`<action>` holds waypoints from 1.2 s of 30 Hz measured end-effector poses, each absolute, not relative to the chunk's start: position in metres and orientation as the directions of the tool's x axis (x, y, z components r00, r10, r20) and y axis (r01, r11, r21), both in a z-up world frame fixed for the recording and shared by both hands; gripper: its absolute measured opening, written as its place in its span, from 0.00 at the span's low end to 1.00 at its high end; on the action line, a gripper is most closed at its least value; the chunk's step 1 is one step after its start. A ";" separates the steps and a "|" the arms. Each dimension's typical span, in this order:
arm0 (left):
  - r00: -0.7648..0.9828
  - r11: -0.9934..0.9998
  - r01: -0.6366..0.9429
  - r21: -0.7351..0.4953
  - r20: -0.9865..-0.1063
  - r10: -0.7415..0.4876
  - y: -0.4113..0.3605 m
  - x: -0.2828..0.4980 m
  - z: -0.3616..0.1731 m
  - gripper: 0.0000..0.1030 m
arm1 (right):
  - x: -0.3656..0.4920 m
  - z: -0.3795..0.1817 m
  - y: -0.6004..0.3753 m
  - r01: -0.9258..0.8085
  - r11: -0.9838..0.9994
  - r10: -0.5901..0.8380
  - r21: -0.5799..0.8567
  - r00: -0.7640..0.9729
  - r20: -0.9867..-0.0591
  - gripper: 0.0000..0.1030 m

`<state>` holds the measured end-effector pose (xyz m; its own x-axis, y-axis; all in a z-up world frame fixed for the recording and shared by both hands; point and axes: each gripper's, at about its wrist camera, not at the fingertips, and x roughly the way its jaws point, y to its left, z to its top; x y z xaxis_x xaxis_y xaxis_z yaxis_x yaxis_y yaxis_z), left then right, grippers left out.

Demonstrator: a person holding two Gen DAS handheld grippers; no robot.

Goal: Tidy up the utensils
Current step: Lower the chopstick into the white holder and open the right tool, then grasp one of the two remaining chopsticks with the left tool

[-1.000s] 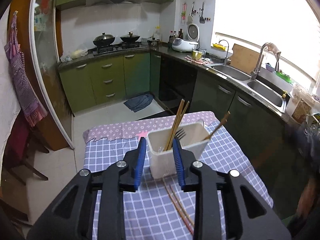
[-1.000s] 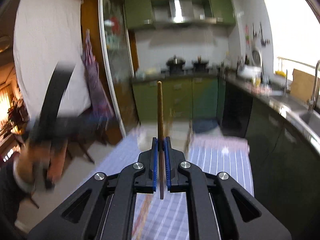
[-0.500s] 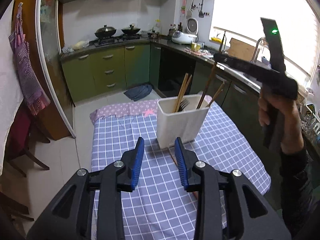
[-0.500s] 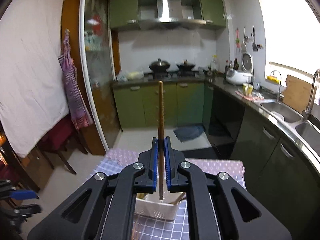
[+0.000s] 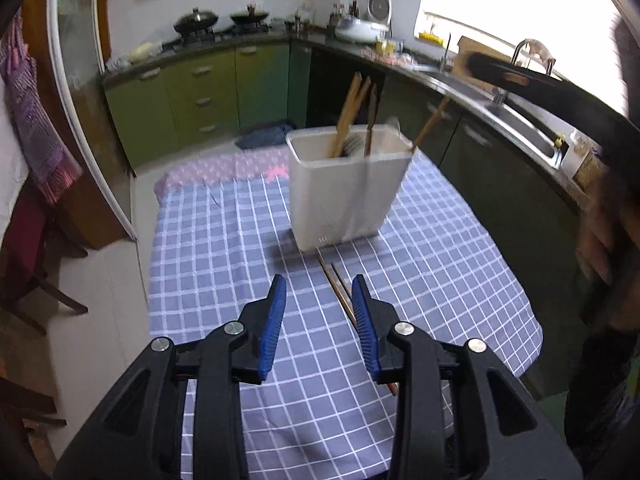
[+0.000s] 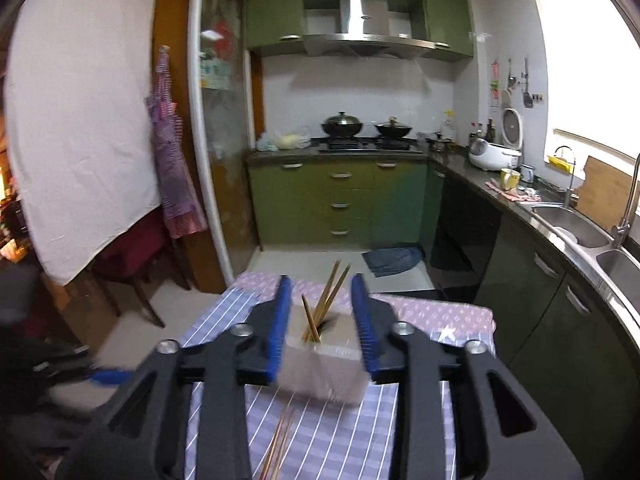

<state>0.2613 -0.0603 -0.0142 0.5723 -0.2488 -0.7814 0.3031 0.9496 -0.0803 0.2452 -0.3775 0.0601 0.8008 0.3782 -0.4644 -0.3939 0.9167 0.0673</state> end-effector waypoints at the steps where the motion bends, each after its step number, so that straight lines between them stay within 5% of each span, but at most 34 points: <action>1: 0.554 0.951 0.299 -0.085 -0.795 -0.245 -0.065 0.265 -0.022 0.32 | 0.236 0.053 -0.382 -0.392 0.918 0.372 0.063 0.793 -0.482 0.33; 13: 0.294 0.970 0.207 -0.126 -0.938 -0.184 -0.116 0.315 -0.134 0.32 | 0.215 -0.104 -0.448 -0.217 0.966 0.247 0.137 0.636 -0.731 0.35; 36: 0.192 0.992 0.109 -0.060 -0.978 -0.080 -0.139 0.359 -0.179 0.20 | 0.209 -0.122 -0.467 -0.210 0.945 0.326 0.250 0.600 -0.731 0.42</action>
